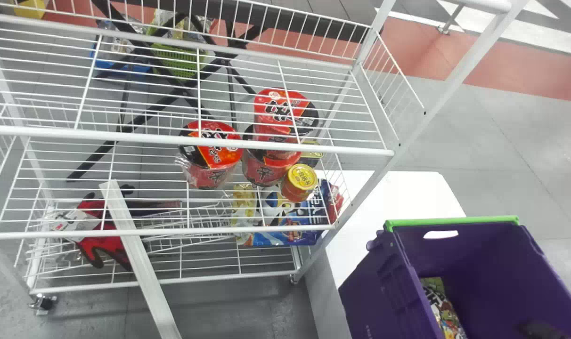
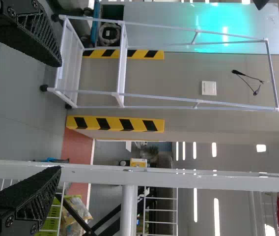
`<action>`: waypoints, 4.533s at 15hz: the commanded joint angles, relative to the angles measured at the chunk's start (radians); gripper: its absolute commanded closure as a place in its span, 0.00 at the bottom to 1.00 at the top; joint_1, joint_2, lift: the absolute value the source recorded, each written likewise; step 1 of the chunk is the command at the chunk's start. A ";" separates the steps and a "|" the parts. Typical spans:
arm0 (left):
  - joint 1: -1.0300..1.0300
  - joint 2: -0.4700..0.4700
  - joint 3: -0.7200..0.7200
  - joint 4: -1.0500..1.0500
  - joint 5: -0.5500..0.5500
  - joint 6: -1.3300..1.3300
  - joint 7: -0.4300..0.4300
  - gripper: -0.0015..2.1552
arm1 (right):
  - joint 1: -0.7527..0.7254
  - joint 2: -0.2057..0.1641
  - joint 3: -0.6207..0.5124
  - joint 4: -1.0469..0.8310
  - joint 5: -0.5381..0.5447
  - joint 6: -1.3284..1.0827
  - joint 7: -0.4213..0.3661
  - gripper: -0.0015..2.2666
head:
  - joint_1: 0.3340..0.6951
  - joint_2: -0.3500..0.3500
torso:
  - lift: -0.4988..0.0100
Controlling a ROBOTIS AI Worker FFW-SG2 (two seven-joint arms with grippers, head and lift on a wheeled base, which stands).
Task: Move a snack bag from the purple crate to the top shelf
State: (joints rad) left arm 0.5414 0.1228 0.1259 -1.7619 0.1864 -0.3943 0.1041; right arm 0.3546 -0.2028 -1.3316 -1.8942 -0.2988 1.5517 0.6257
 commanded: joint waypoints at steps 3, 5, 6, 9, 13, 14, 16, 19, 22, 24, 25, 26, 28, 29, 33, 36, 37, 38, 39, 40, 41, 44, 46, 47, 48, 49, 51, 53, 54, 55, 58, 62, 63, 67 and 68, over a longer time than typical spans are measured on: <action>-0.008 0.005 0.000 0.019 0.002 -0.008 -0.001 0.03 | -0.019 -0.124 0.071 0.284 0.072 0.020 -0.073 0.02 | 1.00 0.00 | 0.09; -0.009 0.006 0.000 0.025 0.002 -0.011 0.000 0.03 | -0.051 -0.188 0.112 0.400 0.109 0.020 -0.109 0.02 | 1.00 0.00 | 0.09; -0.009 0.006 0.000 0.030 0.002 -0.018 -0.001 0.03 | -0.079 -0.224 0.140 0.466 0.136 0.020 -0.118 0.02 | 1.00 0.00 | 0.09; -0.012 0.008 0.001 0.042 0.012 -0.036 -0.001 0.03 | -0.121 -0.260 0.223 0.567 0.187 0.020 -0.167 0.02 | 1.00 0.00 | 0.09; -0.017 0.009 0.005 0.056 0.019 -0.048 -0.001 0.03 | -0.137 -0.273 0.335 0.633 0.271 0.020 -0.190 0.01 | 1.00 0.00 | 0.09; -0.018 0.009 0.005 0.056 0.019 -0.051 -0.001 0.03 | -0.137 -0.271 0.359 0.655 0.283 0.020 -0.196 0.01 | 1.00 0.00 | 0.09; -0.034 0.009 -0.003 0.070 0.019 -0.051 -0.003 0.03 | -0.137 -0.274 0.396 0.693 0.328 0.018 -0.208 0.01 | 1.00 0.00 | 0.09; -0.043 0.009 -0.018 0.076 0.019 -0.051 -0.003 0.03 | -0.140 -0.273 0.476 0.754 0.346 -0.101 -0.221 0.01 | 1.00 0.00 | 0.09; -0.043 0.015 -0.025 0.081 0.019 -0.051 -0.003 0.03 | -0.183 -0.283 0.526 0.842 0.380 -0.249 -0.213 0.01 | 1.00 0.00 | 0.09; -0.044 0.020 -0.031 0.082 0.019 -0.054 -0.003 0.03 | -0.187 -0.302 0.552 0.874 0.394 -0.298 -0.158 0.01 | 1.00 0.00 | 0.09; -0.046 0.021 -0.032 0.084 0.019 -0.054 -0.003 0.03 | -0.187 -0.300 0.566 0.877 0.414 -0.310 -0.123 0.01 | 1.00 0.00 | 0.09; -0.047 0.024 -0.038 0.087 0.021 -0.057 -0.003 0.03 | -0.189 -0.300 0.572 0.894 0.437 -0.350 -0.086 0.01 | 1.00 0.00 | 0.09; -0.055 0.029 -0.045 0.101 0.028 -0.073 -0.003 0.03 | -0.189 -0.302 0.609 0.934 0.460 -0.399 -0.035 0.01 | 1.00 0.00 | 0.09; -0.054 0.029 -0.045 0.107 0.030 -0.082 -0.003 0.03 | -0.189 -0.300 0.631 0.954 0.463 -0.439 -0.026 0.01 | 1.00 0.00 | 0.09; -0.049 0.035 -0.045 0.113 0.044 -0.113 -0.003 0.03 | -0.189 -0.299 0.674 1.026 0.495 -0.620 0.022 0.01 | 1.00 0.00 | 0.09; -0.046 0.043 -0.045 0.117 0.050 -0.116 -0.003 0.03 | -0.180 -0.291 0.717 1.054 0.523 -0.712 0.034 0.01 | 1.00 0.00 | 0.09; -0.046 0.046 -0.045 0.117 0.051 -0.119 -0.003 0.03 | -0.180 -0.290 0.735 1.057 0.526 -0.718 0.034 0.01 | 1.00 0.00 | 0.09; -0.044 0.047 -0.045 0.117 0.053 -0.119 -0.003 0.03 | -0.180 -0.282 0.744 1.060 0.538 -0.718 0.034 0.01 | 1.00 0.00 | 0.09; -0.043 0.051 -0.045 0.121 0.059 -0.128 -0.003 0.03 | -0.180 -0.274 0.752 1.061 0.547 -0.721 0.034 0.01 | 1.00 0.00 | 0.09; -0.041 0.055 -0.045 0.127 0.065 -0.149 -0.003 0.03 | -0.180 -0.270 0.756 1.067 0.556 -0.733 0.034 0.01 | 1.00 0.00 | 0.09; -0.040 0.061 -0.045 0.136 0.073 -0.162 -0.003 0.03 | -0.180 -0.265 0.763 1.077 0.560 -0.742 0.032 0.01 | 1.00 0.00 | 0.09; -0.040 0.069 -0.043 0.147 0.082 -0.183 -0.001 0.03 | -0.180 -0.257 0.764 1.093 0.572 -0.776 0.031 0.10 | 1.00 0.00 | 0.09; -0.038 0.069 -0.045 0.144 0.082 -0.195 -0.001 0.03 | -0.180 -0.265 0.750 1.089 0.570 -0.767 0.025 0.10 | 1.00 0.00 | 0.09; -0.037 0.069 -0.045 0.140 0.082 -0.195 -0.001 0.03 | -0.180 -0.279 0.735 1.084 0.566 -0.758 0.029 0.10 | 1.00 0.00 | 0.09; -0.037 0.069 -0.045 0.140 0.082 -0.192 -0.001 0.03 | -0.181 -0.294 0.723 1.086 0.561 -0.755 0.029 0.10 | 1.00 0.00 | 0.09; -0.037 0.069 -0.045 0.140 0.082 -0.195 -0.001 0.03 | -0.183 -0.302 0.713 1.086 0.558 -0.755 0.028 0.10 | 1.00 0.00 | 0.09; -0.037 0.067 -0.043 0.140 0.082 -0.195 -0.001 0.03 | -0.183 -0.306 0.698 1.087 0.555 -0.758 0.026 0.09 | 1.00 0.00 | 0.09; -0.037 0.066 -0.045 0.140 0.082 -0.195 -0.001 0.03 | -0.183 -0.306 0.697 1.090 0.560 -0.761 0.025 0.09 | 1.00 0.00 | 0.09; -0.037 0.066 -0.045 0.140 0.082 -0.195 -0.001 0.03 | -0.183 -0.305 0.697 1.093 0.563 -0.764 0.019 0.09 | 1.00 0.00 | 0.09; -0.037 0.066 -0.045 0.140 0.082 -0.199 -0.001 0.03 | -0.183 -0.305 0.697 1.093 0.563 -0.767 0.017 0.09 | 1.00 0.00 | 0.09; -0.035 0.067 -0.045 0.142 0.082 -0.205 0.000 0.03 | -0.181 -0.305 0.698 1.103 0.583 -0.779 0.012 0.10 | 1.00 0.00 | 0.09; -0.035 0.069 -0.043 0.147 0.084 -0.217 0.002 0.03 | -0.181 -0.300 0.732 1.116 0.606 -0.782 -0.038 0.22 | 1.00 0.00 | 0.09; -0.035 0.069 -0.043 0.147 0.085 -0.217 0.002 0.03 | -0.181 -0.299 0.732 1.116 0.606 -0.779 -0.044 0.22 | 1.00 0.00 | 0.09; -0.035 0.070 -0.043 0.148 0.085 -0.217 0.002 0.03 | -0.181 -0.297 0.736 1.118 0.603 -0.770 -0.061 0.44 | 1.00 0.00 | 0.09; -0.034 0.072 -0.043 0.148 0.085 -0.220 0.002 0.03 | -0.181 -0.297 0.736 1.118 0.599 -0.755 -0.070 0.56 | 1.00 0.00 | 0.09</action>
State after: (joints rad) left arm 0.5064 0.1933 0.0828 -1.6143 0.2706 -0.6128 0.1058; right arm 0.1733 -0.5001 -0.5951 -0.7765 0.3036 0.7822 0.5602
